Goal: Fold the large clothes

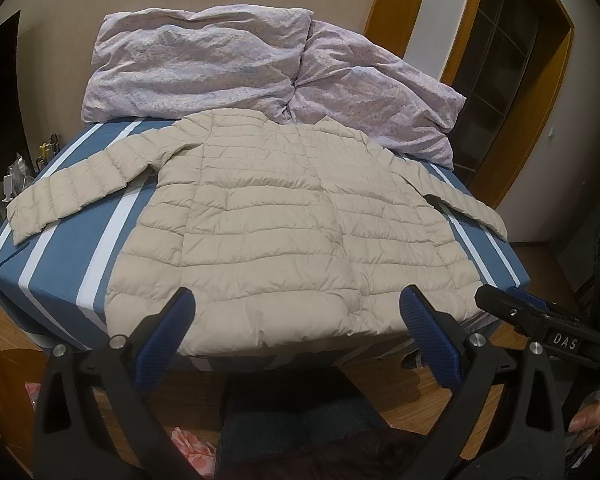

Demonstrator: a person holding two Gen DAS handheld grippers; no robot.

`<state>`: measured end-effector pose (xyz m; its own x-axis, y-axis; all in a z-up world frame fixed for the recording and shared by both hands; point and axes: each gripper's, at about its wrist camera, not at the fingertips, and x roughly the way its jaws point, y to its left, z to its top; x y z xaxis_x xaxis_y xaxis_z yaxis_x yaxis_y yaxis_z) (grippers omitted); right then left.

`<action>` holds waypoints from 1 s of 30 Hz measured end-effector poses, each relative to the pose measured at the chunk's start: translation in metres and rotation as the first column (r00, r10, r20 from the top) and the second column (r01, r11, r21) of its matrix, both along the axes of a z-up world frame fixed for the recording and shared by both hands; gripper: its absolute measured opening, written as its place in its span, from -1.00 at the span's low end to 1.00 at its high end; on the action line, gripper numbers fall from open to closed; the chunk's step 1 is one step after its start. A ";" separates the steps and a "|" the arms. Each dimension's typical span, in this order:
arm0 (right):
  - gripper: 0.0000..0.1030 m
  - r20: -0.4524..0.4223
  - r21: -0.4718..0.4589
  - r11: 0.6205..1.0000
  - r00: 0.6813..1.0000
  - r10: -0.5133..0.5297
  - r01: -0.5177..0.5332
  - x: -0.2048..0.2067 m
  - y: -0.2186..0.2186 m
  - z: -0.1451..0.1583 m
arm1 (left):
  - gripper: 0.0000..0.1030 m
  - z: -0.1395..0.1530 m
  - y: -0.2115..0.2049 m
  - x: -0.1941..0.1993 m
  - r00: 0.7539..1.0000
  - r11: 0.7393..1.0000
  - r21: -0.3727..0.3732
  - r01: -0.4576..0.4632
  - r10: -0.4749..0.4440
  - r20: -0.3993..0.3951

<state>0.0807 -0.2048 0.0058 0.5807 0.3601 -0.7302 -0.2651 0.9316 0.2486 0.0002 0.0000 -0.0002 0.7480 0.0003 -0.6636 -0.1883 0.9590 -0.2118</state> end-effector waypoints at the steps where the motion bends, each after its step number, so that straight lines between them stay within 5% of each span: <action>1: 0.97 0.000 0.000 1.000 1.000 0.000 0.000 0.000 0.000 0.000 | 0.96 0.000 0.000 0.000 1.000 1.000 0.000 0.000 0.000 0.000; 30: 0.97 -0.002 0.003 1.000 1.000 -0.001 0.001 0.002 -0.001 -0.002 | 0.96 0.000 0.000 0.000 1.000 1.000 0.003 -0.001 0.001 -0.002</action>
<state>0.0823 -0.2060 0.0043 0.5792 0.3616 -0.7306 -0.2639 0.9311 0.2516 0.0003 -0.0001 -0.0002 0.7465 0.0024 -0.6654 -0.1893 0.9594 -0.2090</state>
